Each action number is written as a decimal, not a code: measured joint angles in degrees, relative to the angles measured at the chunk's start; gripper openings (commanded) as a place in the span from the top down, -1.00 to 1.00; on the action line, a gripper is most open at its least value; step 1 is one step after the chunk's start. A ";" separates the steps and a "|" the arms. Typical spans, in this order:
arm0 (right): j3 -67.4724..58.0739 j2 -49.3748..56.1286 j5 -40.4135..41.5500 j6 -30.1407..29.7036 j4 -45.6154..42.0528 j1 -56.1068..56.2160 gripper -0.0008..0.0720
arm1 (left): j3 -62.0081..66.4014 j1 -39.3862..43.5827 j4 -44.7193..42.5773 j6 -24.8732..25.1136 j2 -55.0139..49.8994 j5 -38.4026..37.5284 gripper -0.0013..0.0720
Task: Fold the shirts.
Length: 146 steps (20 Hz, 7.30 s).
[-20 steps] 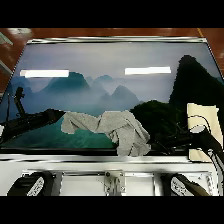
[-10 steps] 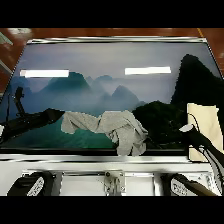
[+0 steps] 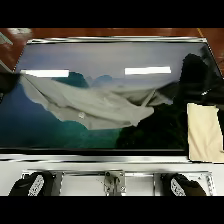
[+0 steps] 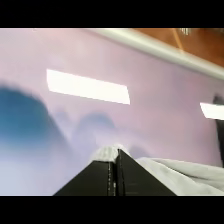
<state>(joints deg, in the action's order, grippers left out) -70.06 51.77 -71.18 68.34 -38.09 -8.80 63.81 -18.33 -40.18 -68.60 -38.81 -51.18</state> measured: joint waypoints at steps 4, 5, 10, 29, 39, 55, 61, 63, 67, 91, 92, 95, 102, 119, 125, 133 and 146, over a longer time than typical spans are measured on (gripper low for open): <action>-15.76 -6.21 4.81 5.44 -2.45 -0.11 0.83 | 19.76 -3.13 -0.24 -0.24 0.04 -0.61 0.86; -18.60 -7.06 4.61 6.82 -3.52 -0.15 0.83 | 23.82 -3.45 -0.52 -0.42 0.07 -0.72 0.87; -26.10 -8.72 -6.97 13.35 -11.06 -0.15 0.82 | 34.60 -4.13 -7.28 -0.90 0.61 -0.98 0.86; 12.70 1.44 4.59 21.49 -21.57 0.07 0.82 | 1.62 1.97 -10.62 -4.55 -10.19 -10.47 0.86; 15.69 23.45 20.92 17.92 -11.47 0.07 0.82 | -5.70 15.50 -8.87 -7.89 -33.07 0.07 0.86; 8.90 19.15 -1.40 11.47 -19.08 3.17 -0.78 | -4.33 14.40 -9.03 -5.11 -38.40 -5.46 0.86; 14.08 19.91 -1.66 15.08 -21.88 13.64 -0.78 | -3.98 13.84 -8.81 -2.40 -38.07 -10.80 0.86; 14.67 21.84 -1.25 16.81 -22.45 12.76 -0.78 | -3.96 13.73 -8.70 -1.38 -37.92 -12.63 0.86; 15.15 26.14 -0.63 18.69 -21.88 9.16 -0.78 | -3.96 13.73 -8.66 -0.46 -37.77 -14.38 0.86; 7.17 31.52 6.49 6.19 6.71 4.00 0.82 | 2.23 10.91 -9.77 0.44 -34.03 -12.72 0.87; 4.48 28.74 5.86 5.07 9.01 4.00 0.82 | 5.25 9.94 -9.88 0.37 -32.39 -12.31 0.87; -5.14 18.86 7.02 4.83 12.22 4.00 0.82 | 17.46 6.60 -10.01 0.22 -26.99 -11.61 0.86; -16.92 -0.72 7.58 22.18 -5.86 3.98 0.82 | 44.65 -5.38 -10.19 -2.97 -19.67 -10.40 0.86; 6.93 -4.33 -19.65 32.57 -23.93 4.00 0.82 | 49.33 -6.58 -10.62 -4.28 -27.67 -12.24 0.86; 15.28 10.51 5.14 29.90 -20.02 4.00 0.82 | 47.15 4.09 -10.60 -1.25 -45.75 -14.84 0.86; 16.57 28.28 28.70 28.09 -11.87 4.13 0.53 | 46.80 9.97 -10.40 -9.20 -68.06 -19.87 -0.35; 6.47 16.26 5.66 16.31 -28.59 -12.70 -0.92 | 41.64 -2.69 -17.11 -13.70 -62.25 -50.29 -0.99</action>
<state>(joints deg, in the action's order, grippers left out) -63.59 68.03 -65.52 84.64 -66.67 -21.50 105.45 -21.02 -57.30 -82.30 -101.06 -101.47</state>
